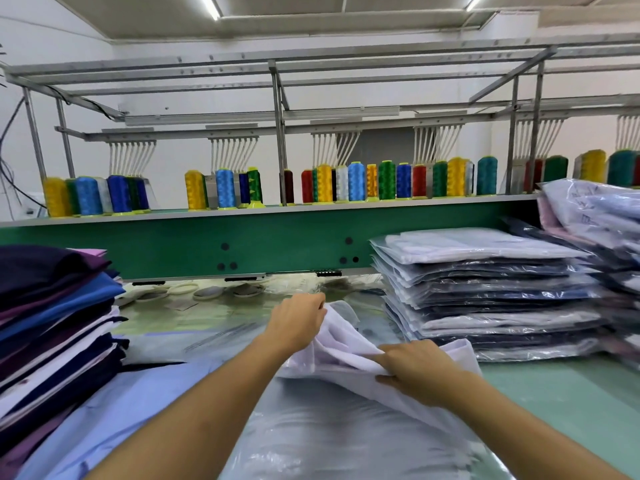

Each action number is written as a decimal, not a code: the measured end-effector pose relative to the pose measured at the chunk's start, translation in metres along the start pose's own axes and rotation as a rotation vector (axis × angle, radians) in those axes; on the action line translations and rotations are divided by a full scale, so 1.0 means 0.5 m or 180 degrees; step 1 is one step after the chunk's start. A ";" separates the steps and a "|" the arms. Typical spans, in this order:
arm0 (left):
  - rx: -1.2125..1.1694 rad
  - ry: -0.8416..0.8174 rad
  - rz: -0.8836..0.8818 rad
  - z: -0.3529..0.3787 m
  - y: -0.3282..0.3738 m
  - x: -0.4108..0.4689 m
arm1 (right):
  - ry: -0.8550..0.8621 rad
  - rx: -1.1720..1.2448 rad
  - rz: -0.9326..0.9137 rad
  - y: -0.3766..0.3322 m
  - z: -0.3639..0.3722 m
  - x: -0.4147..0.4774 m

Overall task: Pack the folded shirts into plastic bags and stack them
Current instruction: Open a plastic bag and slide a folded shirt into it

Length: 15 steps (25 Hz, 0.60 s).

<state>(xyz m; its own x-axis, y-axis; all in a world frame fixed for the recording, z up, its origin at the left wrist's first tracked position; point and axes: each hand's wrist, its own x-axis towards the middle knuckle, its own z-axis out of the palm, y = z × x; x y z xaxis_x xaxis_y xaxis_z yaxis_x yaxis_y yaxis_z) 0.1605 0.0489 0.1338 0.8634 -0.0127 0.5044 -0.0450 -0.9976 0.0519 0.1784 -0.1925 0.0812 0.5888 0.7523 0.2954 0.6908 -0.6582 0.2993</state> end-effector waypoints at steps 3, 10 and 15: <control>-0.0394 0.0065 0.0145 -0.021 0.030 -0.009 | 0.0040 0.0010 0.0008 -0.023 -0.022 0.012; -0.0923 0.0246 0.1408 -0.063 0.112 -0.065 | -0.0238 0.0821 0.0802 -0.045 -0.080 0.060; -0.1090 0.0330 -0.0381 -0.057 0.051 -0.118 | -0.0121 0.1298 0.1491 -0.054 -0.097 0.072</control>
<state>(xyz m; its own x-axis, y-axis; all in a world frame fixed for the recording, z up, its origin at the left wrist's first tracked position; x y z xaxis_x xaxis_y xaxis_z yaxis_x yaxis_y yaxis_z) 0.0941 0.0263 0.1302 0.8181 0.1271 0.5608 -0.1274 -0.9110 0.3922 0.1609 -0.1490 0.1278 0.8776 0.3916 0.2767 0.4557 -0.8607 -0.2271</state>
